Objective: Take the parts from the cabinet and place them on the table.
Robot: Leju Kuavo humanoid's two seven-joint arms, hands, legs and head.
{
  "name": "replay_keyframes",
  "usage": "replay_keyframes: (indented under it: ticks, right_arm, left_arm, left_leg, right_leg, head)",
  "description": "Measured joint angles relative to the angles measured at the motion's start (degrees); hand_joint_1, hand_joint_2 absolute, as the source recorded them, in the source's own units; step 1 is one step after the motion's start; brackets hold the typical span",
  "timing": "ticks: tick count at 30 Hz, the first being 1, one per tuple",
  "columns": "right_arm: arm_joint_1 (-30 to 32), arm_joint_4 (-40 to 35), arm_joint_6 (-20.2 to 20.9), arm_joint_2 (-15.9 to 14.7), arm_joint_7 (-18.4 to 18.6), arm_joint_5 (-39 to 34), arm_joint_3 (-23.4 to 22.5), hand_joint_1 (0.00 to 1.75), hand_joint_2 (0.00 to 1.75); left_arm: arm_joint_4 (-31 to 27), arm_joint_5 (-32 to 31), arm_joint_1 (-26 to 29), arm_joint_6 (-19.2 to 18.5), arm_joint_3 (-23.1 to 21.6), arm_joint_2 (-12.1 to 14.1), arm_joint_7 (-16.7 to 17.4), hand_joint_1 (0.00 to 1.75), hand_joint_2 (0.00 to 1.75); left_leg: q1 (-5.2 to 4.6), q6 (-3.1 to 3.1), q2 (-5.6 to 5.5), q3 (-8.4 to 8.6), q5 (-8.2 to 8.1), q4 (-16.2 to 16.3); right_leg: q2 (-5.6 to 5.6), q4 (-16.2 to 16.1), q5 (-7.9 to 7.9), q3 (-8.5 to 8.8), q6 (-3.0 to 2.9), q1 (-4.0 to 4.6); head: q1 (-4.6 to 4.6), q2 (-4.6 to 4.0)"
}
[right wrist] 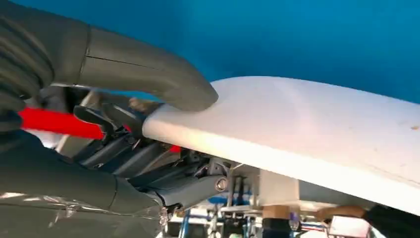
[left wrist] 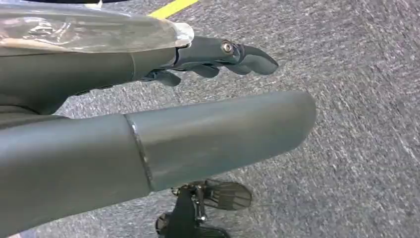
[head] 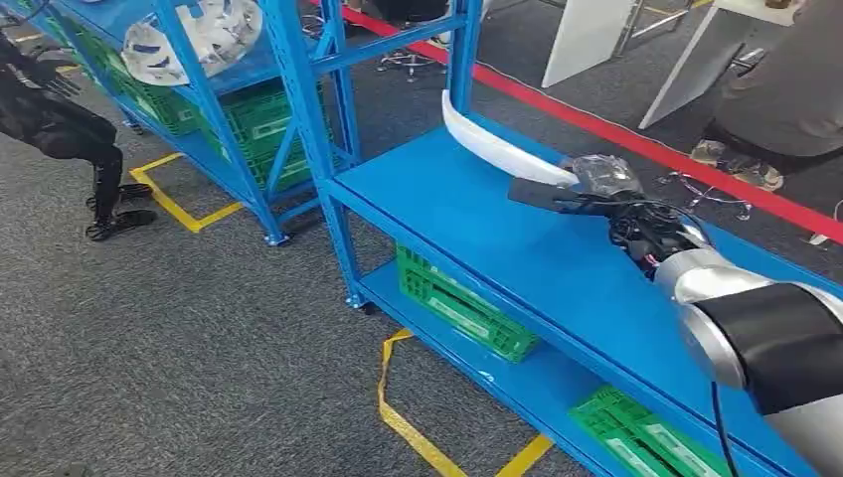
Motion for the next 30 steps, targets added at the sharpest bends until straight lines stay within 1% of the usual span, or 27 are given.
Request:
replay_keyframes:
  ticks: [4,10,13,17,19,25,30]
  right_arm:
    - [-0.01,-1.03,0.77,0.96,-2.27,-4.85,-1.91,1.75,1.75]
    - [0.01,-2.71,1.64,2.03,-4.46,-10.41,-3.85,1.75,1.75]
    - [0.06,-3.81,0.68,2.58,-5.77,-12.90,-4.47,1.75,1.75]
    - [1.23,-6.92,-2.88,3.41,-6.97,-18.14,-4.64,1.75,1.75]
    - [2.54,-9.44,-4.78,3.85,-6.47,-20.52,-4.58,1.75,1.75]
    - [7.92,-20.43,-9.31,4.62,-2.78,-25.31,-4.12,1.75,1.75]
    - [12.12,-30.44,-9.51,5.25,-0.35,-27.02,-3.61,1.75,1.75]
  left_arm:
    - [0.00,0.24,0.19,0.46,0.00,0.13,-0.18,0.00,0.00]
    - [0.00,0.39,0.25,1.11,0.00,0.17,-0.22,0.00,0.00]
    - [0.00,0.59,0.25,1.66,0.02,0.15,-0.35,0.00,0.00]
    - [0.00,1.31,0.40,2.58,0.13,0.09,-0.96,0.00,0.00]
    - [0.00,1.62,0.46,3.04,0.37,0.00,-1.16,0.00,0.00]
    - [0.00,2.23,0.77,4.28,1.49,-0.33,-1.42,0.00,0.00]
    - [0.00,2.73,0.81,5.46,2.56,-0.59,-2.01,0.00,0.00]
  left_leg:
    - [0.00,0.00,0.00,0.00,0.00,0.00]
    - [0.00,0.00,-0.01,0.00,0.00,0.00]
    - [0.00,0.00,0.00,0.00,0.00,0.00]
    - [0.00,0.00,-0.01,0.00,0.00,0.00]
    - [0.01,0.00,-0.01,0.00,0.00,0.00]
    - [0.01,0.00,-0.02,0.00,0.00,0.00]
    - [0.01,0.00,-0.02,0.00,0.00,-0.01]
  right_leg:
    - [-0.01,0.01,0.00,0.01,0.00,0.01]
    - [-0.02,0.01,0.00,0.01,0.00,0.01]
    - [-0.01,0.01,0.00,0.01,0.00,0.01]
    - [-0.02,0.01,0.00,0.01,-0.01,0.01]
    - [-0.03,0.01,-0.01,0.02,-0.01,0.02]
    - [-0.04,0.01,-0.01,0.02,-0.01,0.02]
    - [-0.03,0.01,-0.01,0.01,-0.01,0.02]
  head:
    - [0.02,0.00]
    - [0.00,0.00]
    - [0.02,0.00]
    - [0.00,0.00]
    - [0.02,0.00]
    - [0.02,0.00]
    - [0.02,0.00]
